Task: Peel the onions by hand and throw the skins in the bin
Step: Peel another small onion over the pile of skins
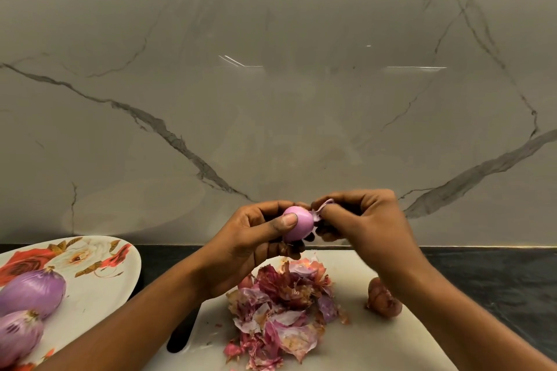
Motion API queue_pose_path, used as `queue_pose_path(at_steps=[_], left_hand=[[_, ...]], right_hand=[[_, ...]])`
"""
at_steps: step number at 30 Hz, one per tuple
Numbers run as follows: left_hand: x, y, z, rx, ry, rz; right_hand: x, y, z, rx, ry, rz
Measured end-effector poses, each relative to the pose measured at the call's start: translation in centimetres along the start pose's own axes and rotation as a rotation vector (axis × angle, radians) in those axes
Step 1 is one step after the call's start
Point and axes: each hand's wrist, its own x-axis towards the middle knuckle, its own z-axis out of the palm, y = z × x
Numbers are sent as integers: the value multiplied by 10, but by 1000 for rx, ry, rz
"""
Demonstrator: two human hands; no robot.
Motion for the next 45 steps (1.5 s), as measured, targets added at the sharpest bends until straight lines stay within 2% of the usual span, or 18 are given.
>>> queue_pose_path(at_steps=[3,6,10,18,26,35,40,45], left_hand=[[-1,-1,-1,-33,18,14],[-1,1,-2,-29,67,46],[-1,2,-4,2,100,82],[0,2,-3,139,197,86],[2,-2,-5,220,244,93],[2,-1,-5,270,255,100],[3,-1,-7,281,275,115],[4,-2,-9,293,264,102]], right_hand=[[5,-3,-9,122,49,81],[6,-2,-9,9,23,68],[6,2,-6,-58,-92,114],[5,1,-6,-142,-167,48],[0,0,-3,-218,-175,-126],[0,5,-1,-275,-172,-173],[-2,4,2,-306,-259,-217],[1,7,-2,-315,-224,-198]])
